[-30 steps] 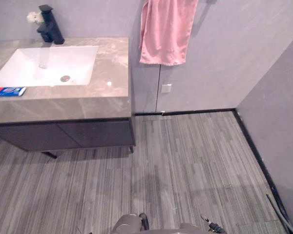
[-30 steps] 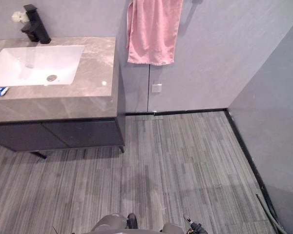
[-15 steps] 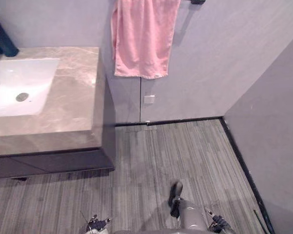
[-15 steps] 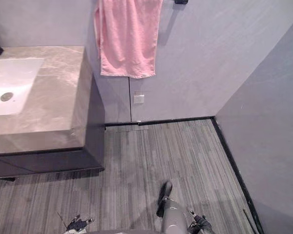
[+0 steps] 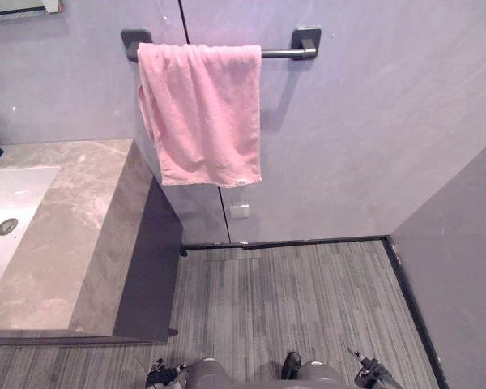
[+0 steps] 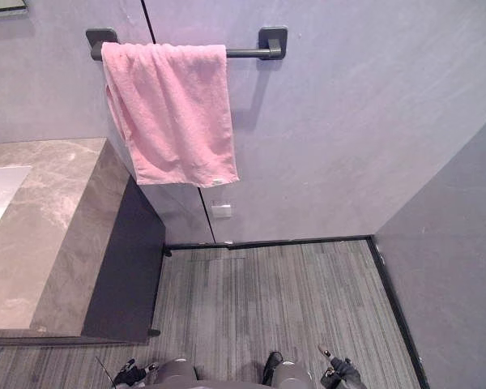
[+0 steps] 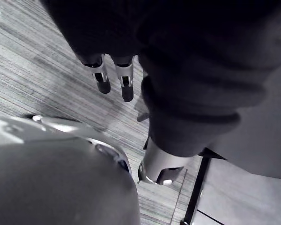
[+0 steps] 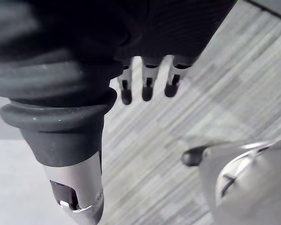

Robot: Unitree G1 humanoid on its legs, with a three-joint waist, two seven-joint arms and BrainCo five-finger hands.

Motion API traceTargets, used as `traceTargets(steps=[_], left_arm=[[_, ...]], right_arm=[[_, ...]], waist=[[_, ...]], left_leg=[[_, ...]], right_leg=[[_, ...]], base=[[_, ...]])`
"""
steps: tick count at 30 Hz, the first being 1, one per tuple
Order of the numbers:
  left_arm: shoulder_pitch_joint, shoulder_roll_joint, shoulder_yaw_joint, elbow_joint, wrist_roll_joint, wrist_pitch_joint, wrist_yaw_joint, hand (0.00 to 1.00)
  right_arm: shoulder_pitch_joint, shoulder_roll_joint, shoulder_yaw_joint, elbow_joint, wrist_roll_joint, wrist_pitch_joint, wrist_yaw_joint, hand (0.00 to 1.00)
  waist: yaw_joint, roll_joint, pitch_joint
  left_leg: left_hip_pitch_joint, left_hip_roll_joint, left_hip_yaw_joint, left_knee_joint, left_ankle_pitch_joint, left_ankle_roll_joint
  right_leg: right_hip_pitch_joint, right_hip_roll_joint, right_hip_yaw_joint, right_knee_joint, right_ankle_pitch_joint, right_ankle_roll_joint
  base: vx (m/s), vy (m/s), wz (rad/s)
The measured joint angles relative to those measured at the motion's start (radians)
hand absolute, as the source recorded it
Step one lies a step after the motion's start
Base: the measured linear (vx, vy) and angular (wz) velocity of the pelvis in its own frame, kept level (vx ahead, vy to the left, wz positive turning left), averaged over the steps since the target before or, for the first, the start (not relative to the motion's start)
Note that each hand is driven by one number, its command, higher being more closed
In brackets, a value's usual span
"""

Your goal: Organize washtable

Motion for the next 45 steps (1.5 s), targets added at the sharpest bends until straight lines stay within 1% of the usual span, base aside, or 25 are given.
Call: traceTargets(steps=[1,2,3,4,6,9,10,12,13,14,16,17,20,21,22,23,24,25,26,31,34,40,43,44,45], left_arm=[[0.001,-0.001,-0.014,0.001,0.000,0.000,0.000,0.00],[0.015,0.005,-0.025,0.004,-0.002,0.002,-0.002,0.00],[0.020,0.014,-0.040,0.008,-0.002,0.001,-0.004,0.00],[0.019,0.018,-0.045,0.007,-0.002,-0.002,-0.005,0.00],[0.023,0.025,-0.035,0.024,-0.002,0.003,-0.007,0.00],[0.032,0.027,0.002,0.043,-0.002,0.006,-0.008,0.00],[0.037,0.026,0.013,0.048,0.001,0.007,-0.009,0.00],[0.044,0.020,0.030,0.050,0.002,0.010,-0.009,0.00],[0.043,0.025,0.036,0.049,0.003,0.015,-0.009,0.00],[0.045,0.028,0.035,0.049,0.003,0.015,-0.009,0.00],[0.045,0.033,0.034,0.046,0.004,0.014,-0.009,0.00],[0.046,0.036,0.033,0.039,0.006,0.014,-0.010,0.00],[0.045,0.043,0.023,0.037,0.008,0.017,-0.030,0.00],[0.043,0.048,0.010,0.036,0.008,0.017,-0.027,0.00],[0.043,0.047,0.000,0.036,0.008,0.015,-0.026,0.00],[0.042,0.059,-0.008,0.035,0.008,0.013,-0.025,0.00],[0.040,0.074,-0.006,0.031,0.009,0.012,-0.025,0.00],[0.034,0.069,-0.001,0.032,0.010,0.012,-0.024,0.00],[0.032,0.062,0.002,0.030,0.016,0.008,-0.023,0.00],[0.033,0.028,0.004,0.032,0.019,0.005,-0.008,0.00],[0.032,0.031,0.001,0.032,0.026,0.005,-0.009,0.00],[0.014,0.046,-0.049,0.013,0.035,0.004,-0.008,0.00],[0.007,0.049,-0.052,-0.122,0.007,0.001,-0.004,0.00],[0.014,0.060,-0.051,-0.226,-0.012,-0.003,-0.003,0.00],[0.030,0.076,-0.073,-0.329,-0.040,-0.012,-0.023,0.00]], right_arm=[[0.002,-0.003,0.000,-0.006,0.000,-0.003,0.000,0.00],[0.020,0.005,0.003,-0.008,0.000,-0.003,-0.003,0.00],[0.043,0.022,0.004,-0.009,0.001,-0.004,-0.003,0.00],[0.049,0.026,0.004,-0.006,0.001,-0.003,-0.003,0.00],[0.055,0.028,0.003,0.002,0.000,-0.001,-0.008,0.00],[0.053,0.034,0.000,0.002,0.000,-0.005,-0.008,0.00],[0.051,0.042,-0.004,0.001,-0.001,-0.009,-0.008,0.00],[0.044,0.046,-0.005,0.002,0.000,-0.011,-0.009,0.00],[0.040,0.053,-0.005,0.000,0.003,-0.011,-0.009,0.00],[0.046,0.057,-0.007,0.003,0.009,-0.009,-0.009,0.00],[0.058,0.061,-0.009,-0.001,0.019,-0.011,-0.009,0.00],[0.062,0.060,-0.007,0.000,0.019,-0.010,-0.009,0.00],[0.068,0.065,0.000,0.004,0.019,-0.008,-0.009,0.00],[0.068,0.064,-0.001,0.003,0.019,-0.007,-0.009,0.00],[0.064,0.063,-0.001,0.003,0.019,-0.007,-0.010,0.00],[0.063,0.066,0.002,0.003,0.019,-0.006,-0.009,0.00],[0.067,0.073,-0.002,0.004,0.017,-0.006,-0.010,0.00],[0.068,0.068,-0.007,0.009,0.017,-0.005,-0.010,0.00],[0.065,0.065,-0.007,0.011,0.016,-0.006,-0.011,0.00],[0.034,0.057,-0.006,0.007,0.015,-0.006,-0.010,0.00],[0.035,0.056,-0.002,0.006,0.015,-0.006,-0.011,0.00],[0.035,0.044,0.001,0.001,-0.002,-0.007,-0.011,0.00],[0.039,0.043,0.002,-0.009,-0.003,-0.007,-0.011,0.00],[0.042,0.042,0.003,-0.023,-0.003,-0.007,-0.012,0.00],[0.036,0.040,0.004,-0.033,-0.003,-0.007,-0.012,0.00]], waist=[[0.001,0.005,0.000],[0.022,-0.008,-0.015],[0.022,-0.009,-0.037],[0.023,-0.020,-0.041],[0.049,-0.029,-0.039],[0.051,-0.036,-0.037],[0.051,-0.033,-0.038],[0.051,-0.029,-0.037],[0.049,-0.040,-0.028],[0.045,-0.043,-0.027],[0.037,-0.052,-0.028],[0.021,-0.053,-0.030],[0.016,-0.061,-0.035],[0.008,-0.056,-0.035],[0.000,-0.052,-0.034],[-0.005,-0.056,-0.033],[-0.008,-0.087,-0.031],[-0.005,-0.081,-0.027],[-0.001,-0.074,-0.029],[-0.003,-0.033,-0.026],[-0.003,-0.035,-0.024],[-0.004,-0.036,-0.024],[-0.004,-0.034,-0.024],[-0.004,-0.033,-0.024],[-0.004,-0.031,-0.022]], left_leg=[[-0.011,-0.030,-0.026,-0.070,0.056,0.018],[0.030,-0.071,-0.042,-0.138,0.093,0.051],[0.042,-0.103,-0.060,-0.180,0.112,0.064],[0.043,-0.110,-0.062,-0.168,0.114,0.075],[0.027,-0.130,-0.066,-0.120,0.093,0.105],[0.059,-0.150,-0.056,-0.123,0.089,0.110],[0.083,-0.150,-0.041,-0.137,0.080,0.118],[0.122,-0.144,-0.016,-0.176,0.044,0.124],[0.147,-0.147,0.008,-0.197,0.040,0.125],[0.169,-0.151,0.028,-0.212,0.040,0.125],[0.193,-0.168,0.040,-0.235,0.040,0.125],[0.204,-0.179,0.040,-0.256,0.040,0.125],[0.213,-0.195,0.033,-0.299,0.065,0.146],[0.213,-0.186,0.018,-0.314,0.073,0.150],[0.212,-0.176,0.013,-0.315,0.076,0.146],[0.210,-0.166,0.000,-0.314,0.083,0.135],[0.213,-0.188,-0.023,-0.313,0.085,0.132],[0.220,-0.189,-0.030,-0.316,0.085,0.130],[0.221,-0.183,-0.050,-0.321,0.096,0.114],[0.213,-0.157,-0.073,-0.351,0.104,0.102],[0.231,-0.149,-0.078,-0.361,0.107,0.096],[0.222,-0.160,-0.096,-0.365,0.107,0.097],[0.209,-0.167,-0.115,-0.364,0.111,0.099],[0.205,-0.169,-0.124,-0.364,0.114,0.100],[0.201,-0.169,-0.126,-0.364,0.115,0.099]], right_leg=[[0.010,-0.005,0.001,-0.001,-0.005,0.014],[0.038,-0.020,0.017,-0.029,-0.003,0.042],[0.069,-0.020,0.010,-0.088,0.015,0.069],[0.085,-0.019,0.008,-0.119,0.030,0.069],[0.124,-0.028,0.019,-0.188,0.063,0.074],[0.140,-0.050,0.051,-0.180,0.062,0.074],[0.131,-0.054,0.070,-0.148,0.059,0.077],[0.090,-0.062,0.099,-0.047,0.023,0.102],[0.024,-0.086,0.123,0.086,-0.013,0.098],[-0.028,-0.107,0.123,0.197,-0.016,0.096],[-0.066,-0.132,0.123,0.273,-0.016,0.096],[-0.067,-0.143,0.123,0.281,-0.016,0.096],[-0.066,-0.140,0.119,0.235,-0.014,0.094],[-0.074,-0.127,0.124,0.225,-0.041,0.094],[-0.069,-0.103,0.134,0.183,-0.052,0.095],[-0.065,-0.056,0.163,0.082,-0.040,0.090],[-0.064,-0.048,0.177,0.016,0.039,0.074],[-0.052,-0.051,0.166,0.019,0.028,0.075],[-0.040,-0.040,0.162,0.002,0.032,0.070],[-0.018,-0.001,0.147,-0.066,0.047,0.057],[0.009,0.011,0.140,-0.090,0.052,0.052],[0.038,0.007,0.119,-0.152,0.085,0.060],[0.045,0.000,0.100,-0.172,0.094,0.065],[0.045,-0.001,0.093,-0.172,0.094,0.065],[0.042,-0.001,0.092,-0.172,0.094,0.065]], base=[[0.20,0.173,0.03],[0.24,0.134,0.28],[0.27,0.110,0.37],[0.27,0.111,0.51],[0.21,0.137,0.12],[0.13,0.113,-0.04],[0.08,0.106,-0.39],[0.03,0.069,-0.61],[-0.03,0.066,-0.66],[-0.03,0.084,-0.56],[-0.04,0.088,-0.27],[-0.02,0.081,-0.11],[0.08,0.040,-0.02],[0.06,-0.022,0.14],[0.06,-0.048,0.26],[0.06,-0.082,0.40],[0.06,-0.097,0.41],[0.09,-0.094,0.36],[0.10,-0.088,0.18],[0.05,-0.069,0.06],[0.04,-0.050,0.03],[0.00,0.016,0.09],[-0.02,0.021,0.21],[-0.02,0.007,0.16],[-0.02,0.003,0.10]])
